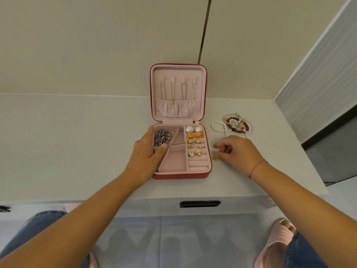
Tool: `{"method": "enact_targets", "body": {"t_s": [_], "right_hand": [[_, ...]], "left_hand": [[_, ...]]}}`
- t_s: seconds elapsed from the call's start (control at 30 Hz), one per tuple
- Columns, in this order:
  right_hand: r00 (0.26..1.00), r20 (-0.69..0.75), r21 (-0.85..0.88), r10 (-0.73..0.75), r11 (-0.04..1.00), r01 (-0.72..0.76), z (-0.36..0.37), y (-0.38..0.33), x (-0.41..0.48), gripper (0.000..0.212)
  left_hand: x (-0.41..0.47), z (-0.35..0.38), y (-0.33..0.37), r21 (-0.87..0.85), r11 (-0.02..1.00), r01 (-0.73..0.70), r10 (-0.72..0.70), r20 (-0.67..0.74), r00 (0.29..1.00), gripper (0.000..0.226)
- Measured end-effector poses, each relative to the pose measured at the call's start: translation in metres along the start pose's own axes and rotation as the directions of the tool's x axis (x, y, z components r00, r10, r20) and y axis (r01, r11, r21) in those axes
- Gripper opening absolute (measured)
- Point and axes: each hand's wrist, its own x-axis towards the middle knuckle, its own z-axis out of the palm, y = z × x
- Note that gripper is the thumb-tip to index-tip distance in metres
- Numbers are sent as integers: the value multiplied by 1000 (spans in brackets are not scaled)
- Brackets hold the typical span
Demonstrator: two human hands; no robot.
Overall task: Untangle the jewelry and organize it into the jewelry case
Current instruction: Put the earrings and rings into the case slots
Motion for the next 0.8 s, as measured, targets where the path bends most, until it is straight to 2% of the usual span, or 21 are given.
{"method": "enact_targets", "body": {"t_s": [0.17, 0.3, 0.53, 0.63, 0.7, 0.8], "right_hand": [[1000, 13, 11, -10, 1000, 9, 6, -2, -1, 3], [999, -40, 31, 31, 999, -30, 4, -2, -1, 10], [994, -105, -44, 3, 999, -7, -4, -5, 1, 16], [997, -79, -8, -26, 1000, 26, -9, -14, -2, 19], [997, -40, -5, -72, 997, 72, -12, -24, -7, 13], [983, 52, -122, -176, 976, 182, -11, -37, -16, 8]], "left_hand": [[-1, 1, 1, 3, 1000, 10, -10, -3, 1000, 45], [1, 1, -2, 9, 1000, 18, -18, 1, 1000, 47], [0, 0, -3, 17, 999, 33, -33, -1, 999, 53], [0, 1, 0, 7, 1000, 21, -21, -3, 1000, 51], [0, 1, 1, 1, 999, 35, -35, -1, 999, 53], [0, 1, -1, 13, 999, 44, -44, 3, 999, 55]]}}
